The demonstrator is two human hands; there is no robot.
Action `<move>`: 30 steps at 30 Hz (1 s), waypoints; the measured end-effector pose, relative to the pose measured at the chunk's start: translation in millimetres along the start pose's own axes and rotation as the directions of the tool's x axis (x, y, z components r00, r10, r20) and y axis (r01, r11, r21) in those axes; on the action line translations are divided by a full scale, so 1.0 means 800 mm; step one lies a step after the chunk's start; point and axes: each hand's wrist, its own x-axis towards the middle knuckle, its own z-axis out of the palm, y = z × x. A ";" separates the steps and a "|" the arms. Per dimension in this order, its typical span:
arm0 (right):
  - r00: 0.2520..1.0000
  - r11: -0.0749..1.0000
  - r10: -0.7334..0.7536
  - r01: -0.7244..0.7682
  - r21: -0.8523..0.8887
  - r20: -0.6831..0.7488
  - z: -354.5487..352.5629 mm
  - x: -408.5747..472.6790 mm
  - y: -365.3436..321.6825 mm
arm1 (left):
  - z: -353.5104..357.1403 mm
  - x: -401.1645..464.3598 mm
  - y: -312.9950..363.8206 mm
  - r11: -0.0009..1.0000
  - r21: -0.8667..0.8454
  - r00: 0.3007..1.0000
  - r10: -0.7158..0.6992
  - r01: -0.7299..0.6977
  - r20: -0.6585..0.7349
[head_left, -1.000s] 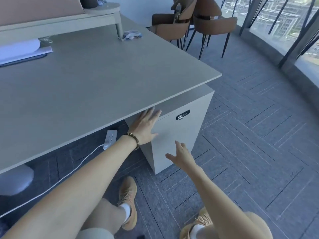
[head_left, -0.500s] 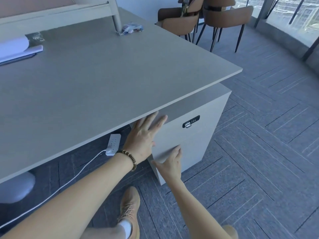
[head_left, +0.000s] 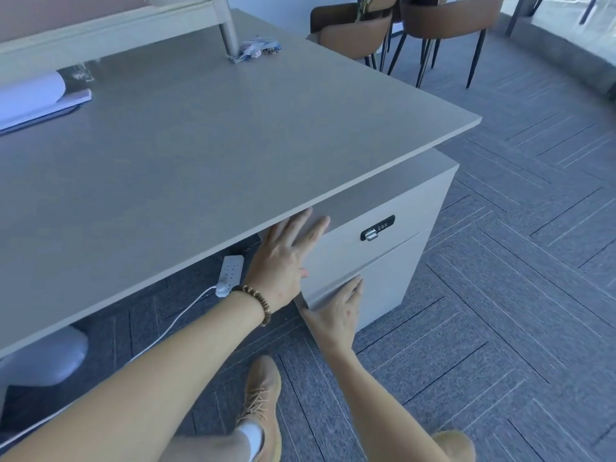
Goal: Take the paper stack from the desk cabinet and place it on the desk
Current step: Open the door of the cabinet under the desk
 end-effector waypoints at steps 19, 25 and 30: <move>0.969 0.916 -0.229 0.246 -0.316 0.092 -0.165 -0.082 0.134 | -0.027 -0.008 0.041 0.986 0.084 0.981 -0.153 0.144 0.117; 0.968 0.864 -0.208 0.248 -0.439 0.137 -0.224 -0.076 0.165 | -0.036 -0.015 0.061 0.972 -0.007 0.958 -0.229 0.233 0.174; 0.994 0.837 -0.060 0.098 -0.539 0.088 -0.305 -0.059 0.198 | -0.037 -0.012 0.062 0.966 -0.028 0.951 -0.248 0.258 0.184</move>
